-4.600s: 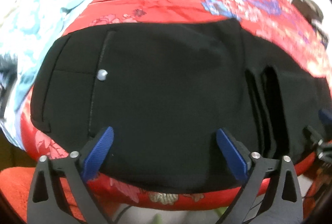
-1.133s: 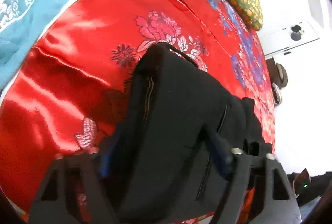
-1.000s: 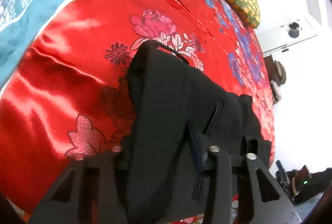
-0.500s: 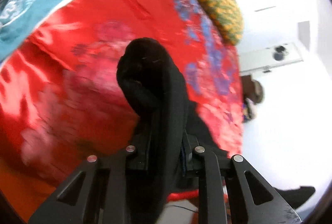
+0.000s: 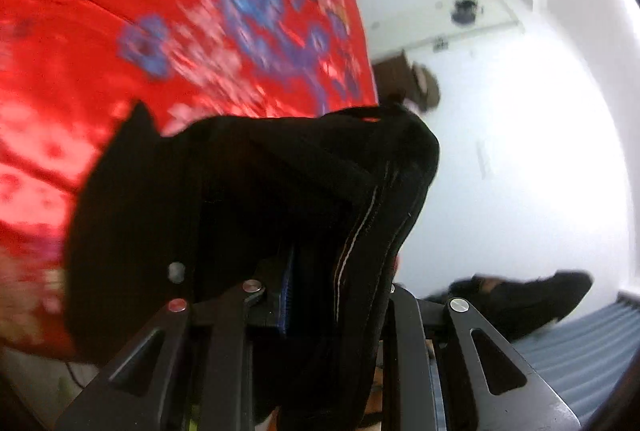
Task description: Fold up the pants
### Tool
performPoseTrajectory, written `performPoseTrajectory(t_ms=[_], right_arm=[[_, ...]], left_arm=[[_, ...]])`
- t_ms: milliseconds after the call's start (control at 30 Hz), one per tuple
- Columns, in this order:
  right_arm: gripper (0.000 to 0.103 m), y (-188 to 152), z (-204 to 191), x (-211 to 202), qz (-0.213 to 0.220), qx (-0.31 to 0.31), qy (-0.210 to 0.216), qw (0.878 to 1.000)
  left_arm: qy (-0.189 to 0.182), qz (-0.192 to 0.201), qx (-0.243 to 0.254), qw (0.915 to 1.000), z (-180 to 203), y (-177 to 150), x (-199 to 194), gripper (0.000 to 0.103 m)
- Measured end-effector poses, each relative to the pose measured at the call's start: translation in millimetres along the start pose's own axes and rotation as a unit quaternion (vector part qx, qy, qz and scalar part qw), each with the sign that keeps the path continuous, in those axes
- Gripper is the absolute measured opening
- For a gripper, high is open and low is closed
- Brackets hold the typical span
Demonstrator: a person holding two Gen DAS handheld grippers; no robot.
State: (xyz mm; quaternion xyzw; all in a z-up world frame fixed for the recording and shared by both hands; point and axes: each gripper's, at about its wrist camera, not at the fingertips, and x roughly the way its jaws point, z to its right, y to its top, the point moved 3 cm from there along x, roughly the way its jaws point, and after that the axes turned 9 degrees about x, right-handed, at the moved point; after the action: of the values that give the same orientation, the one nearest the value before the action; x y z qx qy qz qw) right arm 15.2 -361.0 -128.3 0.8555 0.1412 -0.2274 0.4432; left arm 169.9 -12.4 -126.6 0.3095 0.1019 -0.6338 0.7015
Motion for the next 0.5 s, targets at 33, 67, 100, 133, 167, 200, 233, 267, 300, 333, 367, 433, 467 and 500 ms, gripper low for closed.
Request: performPoseTrajectory(t_ms=[33, 67, 100, 133, 167, 200, 233, 267, 300, 333, 367, 433, 467, 500], right_arm=[[0.103, 6.3, 9.9, -6.7, 0.011, 0.011, -0.002, 1.000], [0.103, 10.7, 18.8, -12.0, 0.020, 0.018, -0.004, 1.000], [0.103, 13.4, 24.3, -14.6, 0.025, 0.022, -0.006, 0.999], [0.103, 17.4, 34.6, -17.6, 0.031, 0.029, -0.011, 0.999], [0.103, 19.2, 41.3, -17.8, 0.031, 0.035, -0.015, 0.999], [0.103, 20.4, 50.2, -17.0, 0.027, 0.046, -0.022, 0.998], [0.103, 20.7, 57.0, -17.7, 0.023, 0.057, -0.023, 0.998], [0.103, 20.8, 62.5, -18.0, 0.018, 0.067, -0.021, 0.997], [0.103, 19.8, 67.0, -17.7, 0.012, 0.077, -0.018, 0.997], [0.103, 17.8, 70.0, -15.3, -0.001, 0.087, -0.014, 0.996], [0.103, 15.8, 71.0, -12.2, -0.013, 0.091, -0.007, 0.996], [0.103, 6.9, 65.1, -2.4, -0.051, 0.085, 0.024, 0.995], [0.103, -2.0, 54.2, 7.9, -0.087, 0.070, 0.050, 0.993], [0.103, -13.8, 39.8, 18.9, -0.126, 0.045, 0.069, 0.989]], left_arm=[[-0.001, -0.012, -0.007, 0.9999, 3.7, -3.8, 28.5, 0.019], [-0.001, -0.022, -0.014, 0.9997, 6.0, -8.0, 55.4, 0.019], [0.005, -0.028, -0.012, 0.9995, 7.4, -12.5, 76.6, 0.019], [0.016, -0.038, -0.003, 0.9991, 10.4, -17.3, 105.4, 0.020], [0.030, -0.049, 0.011, 0.9983, 12.3, -21.2, 127.6, 0.025], [0.052, -0.065, 0.030, 0.9961, 15.8, -25.5, 149.6, 0.028], [0.078, -0.091, 0.050, 0.9916, 19.7, -31.0, 169.7, 0.036], [0.093, -0.113, 0.063, 0.9872, 22.2, -35.5, 182.4, 0.043], [0.093, -0.130, 0.071, 0.9846, 26.6, -40.0, 189.6, 0.043], [0.078, -0.133, 0.076, 0.9852, 33.2, -43.1, 189.1, 0.044], [0.070, -0.127, 0.080, 0.9863, 38.9, -43.1, 183.0, 0.050], [0.074, -0.098, 0.090, 0.9884, 45.5, -35.9, 156.4, 0.067], [0.080, -0.080, 0.093, 0.9892, 45.2, -31.4, 140.9, 0.075], [0.089, -0.060, 0.094, 0.9898, 42.3, -24.0, 123.9, 0.077]])
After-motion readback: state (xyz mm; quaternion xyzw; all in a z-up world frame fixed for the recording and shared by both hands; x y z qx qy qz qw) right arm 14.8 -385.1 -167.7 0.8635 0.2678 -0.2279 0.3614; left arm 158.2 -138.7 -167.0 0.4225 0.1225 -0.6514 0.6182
